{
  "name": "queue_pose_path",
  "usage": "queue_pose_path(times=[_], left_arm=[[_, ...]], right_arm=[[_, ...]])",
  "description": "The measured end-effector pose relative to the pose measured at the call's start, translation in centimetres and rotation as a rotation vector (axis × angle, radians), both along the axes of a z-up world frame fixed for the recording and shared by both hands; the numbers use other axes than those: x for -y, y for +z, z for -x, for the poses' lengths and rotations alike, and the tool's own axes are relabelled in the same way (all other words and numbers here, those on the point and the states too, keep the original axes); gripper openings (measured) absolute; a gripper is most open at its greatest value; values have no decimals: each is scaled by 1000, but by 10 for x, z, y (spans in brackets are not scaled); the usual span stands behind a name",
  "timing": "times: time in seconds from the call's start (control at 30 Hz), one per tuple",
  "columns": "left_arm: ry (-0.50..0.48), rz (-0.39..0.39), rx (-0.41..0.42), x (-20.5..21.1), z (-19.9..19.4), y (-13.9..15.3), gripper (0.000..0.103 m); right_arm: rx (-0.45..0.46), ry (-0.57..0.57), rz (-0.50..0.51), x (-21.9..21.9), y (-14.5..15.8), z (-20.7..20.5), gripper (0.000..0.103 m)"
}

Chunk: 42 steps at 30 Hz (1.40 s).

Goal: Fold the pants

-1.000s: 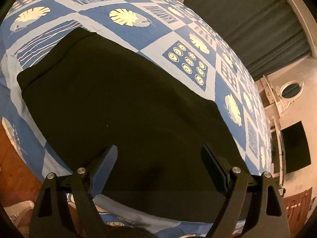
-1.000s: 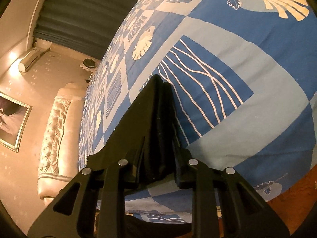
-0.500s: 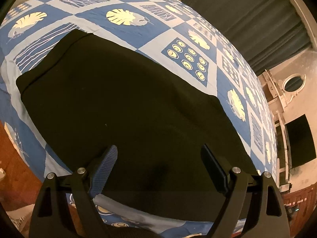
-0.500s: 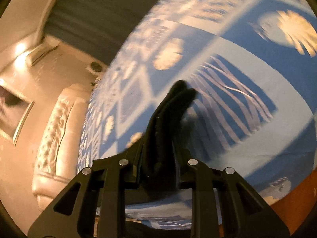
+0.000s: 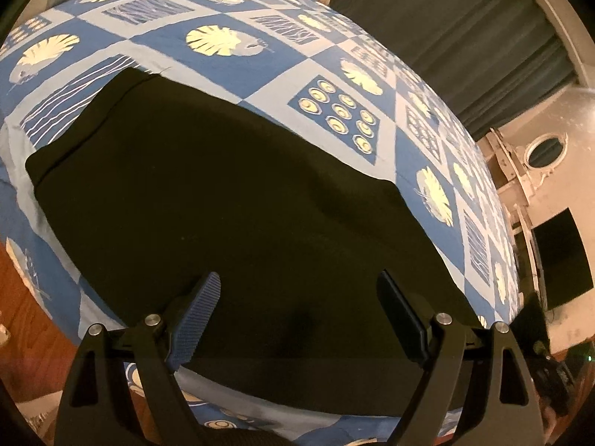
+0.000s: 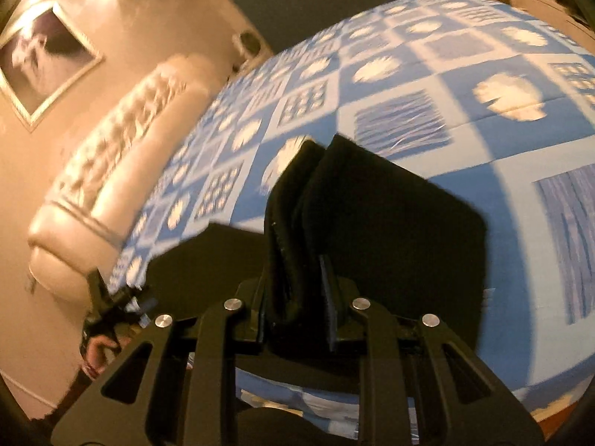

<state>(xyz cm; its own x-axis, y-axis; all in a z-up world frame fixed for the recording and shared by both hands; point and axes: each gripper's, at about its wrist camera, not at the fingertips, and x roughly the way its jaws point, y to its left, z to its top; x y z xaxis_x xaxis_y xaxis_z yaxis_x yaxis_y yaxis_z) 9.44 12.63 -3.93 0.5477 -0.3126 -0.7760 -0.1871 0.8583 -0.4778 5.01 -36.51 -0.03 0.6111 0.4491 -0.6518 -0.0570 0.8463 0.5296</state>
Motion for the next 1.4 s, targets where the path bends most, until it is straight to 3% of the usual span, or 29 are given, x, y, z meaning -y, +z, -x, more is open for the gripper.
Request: queue_pose_path(times=[0.33, 0.7, 0.77, 0.83, 0.93, 1.07, 1.1, 1.23, 1.33, 1.4], left_arm=[[-28, -3, -2, 9, -2, 1, 85], [-50, -12, 3, 14, -1, 1, 85], [-48, -13, 2, 15, 0, 1, 85], [-46, -12, 0, 15, -1, 1, 85], [-45, -9, -6, 15, 1, 0, 85], [-45, -8, -9, 15, 1, -1, 85], [-44, -8, -9, 15, 1, -1, 85], [-44, -7, -9, 15, 1, -1, 85], [-43, -10, -9, 15, 1, -1, 85], [-46, -13, -9, 15, 0, -1, 85]], right_arm=[[-67, 107, 78, -95, -46, -14, 21], [-106, 156, 151, -148, -73, -14, 22], [-94, 158, 133, -151, -71, -11, 36], [-88, 178, 68, -154, -67, -7, 67], [-82, 227, 15, -156, -56, 3, 72], [-23, 227, -113, -116, -21, 21, 74], [-11, 212, -143, -102, -14, 24, 80], [19, 81, -244, -9, 9, 37, 86], [-31, -81, -286, 70, -7, 47, 87], [-119, -155, -368, 106, -39, 51, 87]])
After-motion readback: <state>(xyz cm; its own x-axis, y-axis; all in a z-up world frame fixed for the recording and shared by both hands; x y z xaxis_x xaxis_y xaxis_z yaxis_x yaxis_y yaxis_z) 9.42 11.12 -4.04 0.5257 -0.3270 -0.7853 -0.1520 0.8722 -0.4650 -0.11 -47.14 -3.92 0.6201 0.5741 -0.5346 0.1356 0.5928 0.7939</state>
